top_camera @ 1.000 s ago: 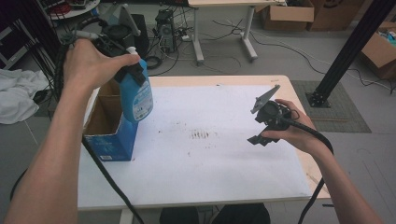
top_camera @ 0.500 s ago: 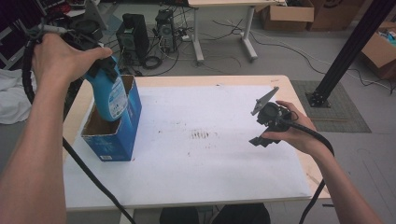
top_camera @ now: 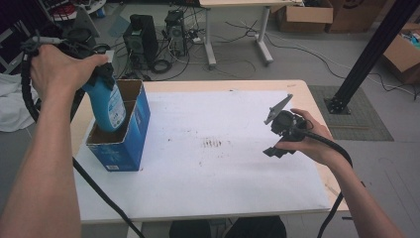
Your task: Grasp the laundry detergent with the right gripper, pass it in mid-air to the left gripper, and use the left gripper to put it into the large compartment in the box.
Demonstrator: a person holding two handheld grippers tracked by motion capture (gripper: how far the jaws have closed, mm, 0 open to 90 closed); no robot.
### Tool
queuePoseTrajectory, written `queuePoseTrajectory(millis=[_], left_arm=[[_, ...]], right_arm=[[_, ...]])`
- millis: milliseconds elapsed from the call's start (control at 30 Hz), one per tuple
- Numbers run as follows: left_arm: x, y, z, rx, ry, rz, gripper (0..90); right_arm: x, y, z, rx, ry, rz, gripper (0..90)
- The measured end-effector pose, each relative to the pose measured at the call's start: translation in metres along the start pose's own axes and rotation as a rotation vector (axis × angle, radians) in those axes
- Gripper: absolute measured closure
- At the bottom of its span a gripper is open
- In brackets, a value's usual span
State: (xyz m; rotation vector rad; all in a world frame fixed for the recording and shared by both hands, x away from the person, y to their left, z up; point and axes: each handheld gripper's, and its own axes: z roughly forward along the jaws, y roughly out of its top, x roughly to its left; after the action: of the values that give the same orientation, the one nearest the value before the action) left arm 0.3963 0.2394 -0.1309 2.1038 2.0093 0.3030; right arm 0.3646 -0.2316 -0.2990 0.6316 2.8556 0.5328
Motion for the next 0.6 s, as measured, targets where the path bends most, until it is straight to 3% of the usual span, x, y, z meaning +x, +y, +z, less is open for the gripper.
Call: queuePoseTrajectory(millis=[267, 600], left_arm=[[0.006, -0.004, 0.019, -0.008, 0.005, -0.042, 38.2], [0.007, -0.010, 0.053, 0.024, 0.011, -0.040, 38.2]], right_arm=[[0.001, -0.004, 0.002, 0.006, 0.003, 0.004, 16.9], [0.003, -0.006, 0.005, 0.008, 0.015, 0.001, 17.0]])
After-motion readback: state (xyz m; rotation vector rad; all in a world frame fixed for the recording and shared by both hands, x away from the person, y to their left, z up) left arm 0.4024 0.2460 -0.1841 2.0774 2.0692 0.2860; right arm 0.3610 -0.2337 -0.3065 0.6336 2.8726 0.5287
